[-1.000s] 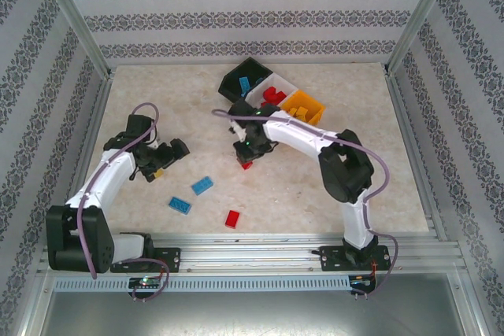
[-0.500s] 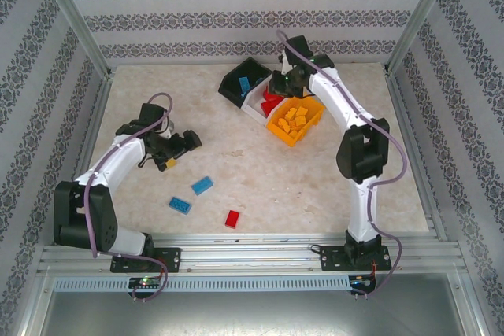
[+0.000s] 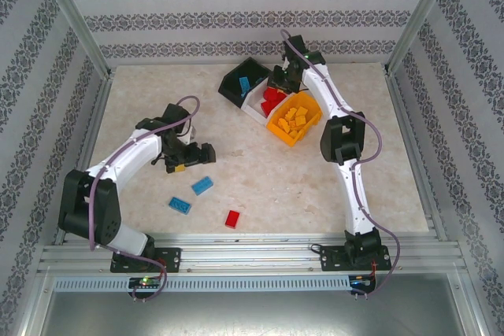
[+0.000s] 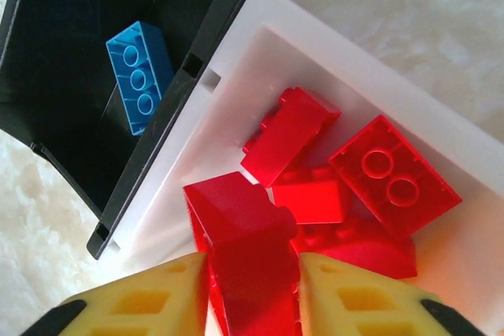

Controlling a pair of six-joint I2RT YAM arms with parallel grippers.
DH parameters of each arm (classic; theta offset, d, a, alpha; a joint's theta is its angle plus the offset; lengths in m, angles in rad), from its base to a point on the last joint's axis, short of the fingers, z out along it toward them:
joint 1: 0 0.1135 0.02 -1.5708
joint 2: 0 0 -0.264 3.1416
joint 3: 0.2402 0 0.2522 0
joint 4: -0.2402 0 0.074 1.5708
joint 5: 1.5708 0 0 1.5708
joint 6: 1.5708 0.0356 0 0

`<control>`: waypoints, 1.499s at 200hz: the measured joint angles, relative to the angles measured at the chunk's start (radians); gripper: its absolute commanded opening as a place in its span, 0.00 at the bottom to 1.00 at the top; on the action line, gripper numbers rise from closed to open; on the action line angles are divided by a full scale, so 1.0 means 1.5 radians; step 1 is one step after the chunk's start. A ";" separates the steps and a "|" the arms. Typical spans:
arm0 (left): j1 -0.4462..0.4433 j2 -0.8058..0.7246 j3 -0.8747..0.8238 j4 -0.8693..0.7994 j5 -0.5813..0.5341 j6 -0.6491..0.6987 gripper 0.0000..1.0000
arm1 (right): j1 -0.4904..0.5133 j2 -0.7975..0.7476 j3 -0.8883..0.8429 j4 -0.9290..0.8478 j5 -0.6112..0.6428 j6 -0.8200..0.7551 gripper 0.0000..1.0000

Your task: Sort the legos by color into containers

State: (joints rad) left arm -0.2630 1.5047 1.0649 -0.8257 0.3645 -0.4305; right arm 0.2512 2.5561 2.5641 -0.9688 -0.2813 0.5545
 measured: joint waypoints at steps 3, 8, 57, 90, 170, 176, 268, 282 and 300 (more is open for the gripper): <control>-0.001 0.002 0.000 -0.002 -0.001 0.002 0.99 | -0.001 0.000 0.001 -0.001 -0.001 0.004 0.49; -0.003 0.006 0.000 -0.005 -0.004 0.005 0.99 | -0.004 0.000 0.004 -0.003 -0.002 0.003 0.51; -0.031 0.057 0.018 -0.019 -0.017 0.028 1.00 | -0.017 -0.005 0.008 -0.015 -0.006 -0.005 0.54; -0.043 0.074 0.026 -0.018 -0.018 0.028 1.00 | -0.013 -0.081 -0.076 -0.028 -0.013 -0.032 0.57; -0.034 0.095 0.031 0.053 -0.017 -0.010 1.00 | 0.145 -0.515 -0.659 0.039 -0.087 -0.126 0.74; -0.030 0.102 0.035 0.058 -0.016 -0.013 1.00 | 0.166 -0.537 -0.692 0.042 -0.088 -0.138 0.74; 0.058 0.090 0.028 0.140 0.026 -0.078 1.00 | 0.438 -0.723 -1.004 0.221 -0.025 -0.400 0.81; 0.058 0.067 0.012 0.140 0.026 -0.084 1.00 | 0.453 -0.725 -1.009 0.238 -0.025 -0.432 0.81; 0.058 0.033 -0.014 0.142 0.026 -0.091 1.00 | 0.472 -0.710 -1.008 0.245 -0.025 -0.469 0.82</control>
State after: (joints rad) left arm -0.1764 1.5547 1.0443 -0.6128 0.4030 -0.5667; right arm 0.9592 1.4910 1.0515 -0.6014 -0.3183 -0.1493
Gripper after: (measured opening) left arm 0.998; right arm 0.814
